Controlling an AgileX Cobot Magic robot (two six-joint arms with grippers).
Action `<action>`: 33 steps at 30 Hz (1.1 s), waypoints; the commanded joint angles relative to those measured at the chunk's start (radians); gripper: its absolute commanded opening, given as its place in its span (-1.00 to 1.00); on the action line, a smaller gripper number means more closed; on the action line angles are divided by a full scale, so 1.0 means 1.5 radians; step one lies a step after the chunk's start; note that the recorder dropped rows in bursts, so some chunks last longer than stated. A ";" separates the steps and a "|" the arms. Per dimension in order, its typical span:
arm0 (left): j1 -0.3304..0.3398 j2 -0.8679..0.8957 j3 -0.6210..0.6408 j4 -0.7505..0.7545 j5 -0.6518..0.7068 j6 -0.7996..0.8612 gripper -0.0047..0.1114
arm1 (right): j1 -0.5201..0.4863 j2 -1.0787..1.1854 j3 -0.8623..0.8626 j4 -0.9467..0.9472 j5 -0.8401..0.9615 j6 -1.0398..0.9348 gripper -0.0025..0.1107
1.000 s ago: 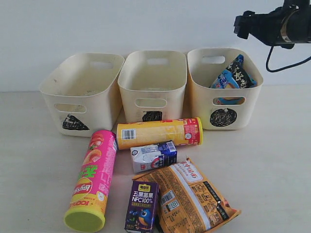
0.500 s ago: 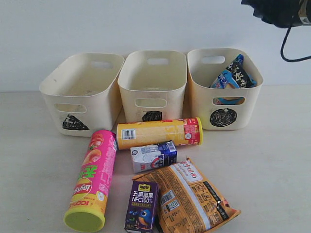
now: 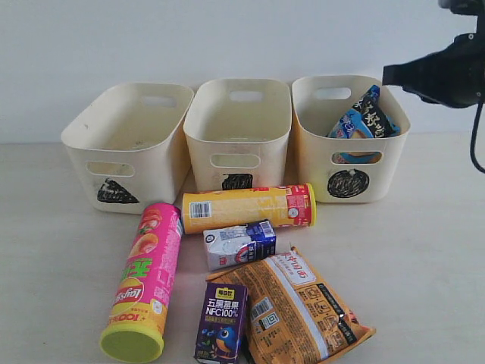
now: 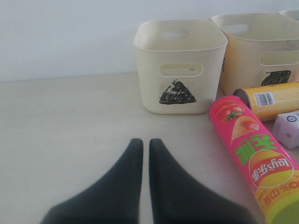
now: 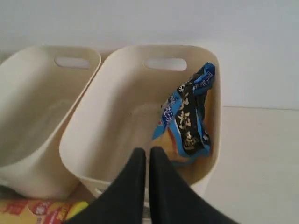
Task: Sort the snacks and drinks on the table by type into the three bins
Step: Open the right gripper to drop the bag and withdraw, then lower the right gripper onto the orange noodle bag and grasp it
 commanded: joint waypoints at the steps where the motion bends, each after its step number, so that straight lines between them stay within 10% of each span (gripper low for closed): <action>1: 0.002 -0.003 0.002 0.002 -0.011 -0.001 -0.84 | 0.028 -0.051 0.052 -0.057 0.108 -0.009 -0.96; 7: 0.002 -0.003 0.002 0.002 -0.011 -0.001 -0.84 | 0.082 -0.097 0.103 0.044 0.355 -0.083 -0.96; 23: 0.002 -0.003 0.002 0.002 -0.011 -0.001 -0.84 | 0.091 -0.081 0.078 1.226 0.619 -1.230 -0.96; 33: 0.002 -0.003 0.002 0.002 -0.011 -0.001 -0.84 | 0.090 -0.071 0.078 1.396 0.688 -1.343 -0.96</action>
